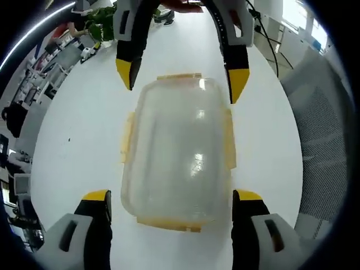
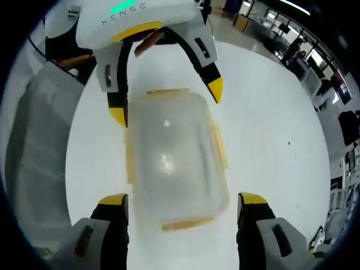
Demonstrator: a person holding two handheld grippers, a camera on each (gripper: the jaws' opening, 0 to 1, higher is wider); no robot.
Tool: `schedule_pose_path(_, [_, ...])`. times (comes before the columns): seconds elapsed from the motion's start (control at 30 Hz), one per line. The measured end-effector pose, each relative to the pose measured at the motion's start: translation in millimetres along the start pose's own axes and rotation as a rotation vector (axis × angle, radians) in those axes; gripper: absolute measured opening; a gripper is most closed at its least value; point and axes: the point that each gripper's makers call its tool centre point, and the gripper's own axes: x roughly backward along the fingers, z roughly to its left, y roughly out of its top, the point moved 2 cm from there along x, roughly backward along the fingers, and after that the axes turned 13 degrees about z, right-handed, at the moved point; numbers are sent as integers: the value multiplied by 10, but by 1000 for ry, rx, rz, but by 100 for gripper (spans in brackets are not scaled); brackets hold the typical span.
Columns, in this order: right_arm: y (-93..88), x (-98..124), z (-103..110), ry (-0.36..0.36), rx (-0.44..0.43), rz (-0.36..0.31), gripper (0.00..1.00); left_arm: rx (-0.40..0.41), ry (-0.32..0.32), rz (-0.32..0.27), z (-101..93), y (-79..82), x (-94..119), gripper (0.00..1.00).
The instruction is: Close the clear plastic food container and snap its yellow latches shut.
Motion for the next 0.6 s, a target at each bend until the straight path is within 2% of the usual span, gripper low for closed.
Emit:
schedule_pose_path(0.23, [-28,68,0,-44,-27,-15,78,40,19,-25,-45,-29,50,90])
schedule_pose_path(0.6, [-74,123,59,-59,-119,-54,78,125,18,-58,-116,-74,128,90])
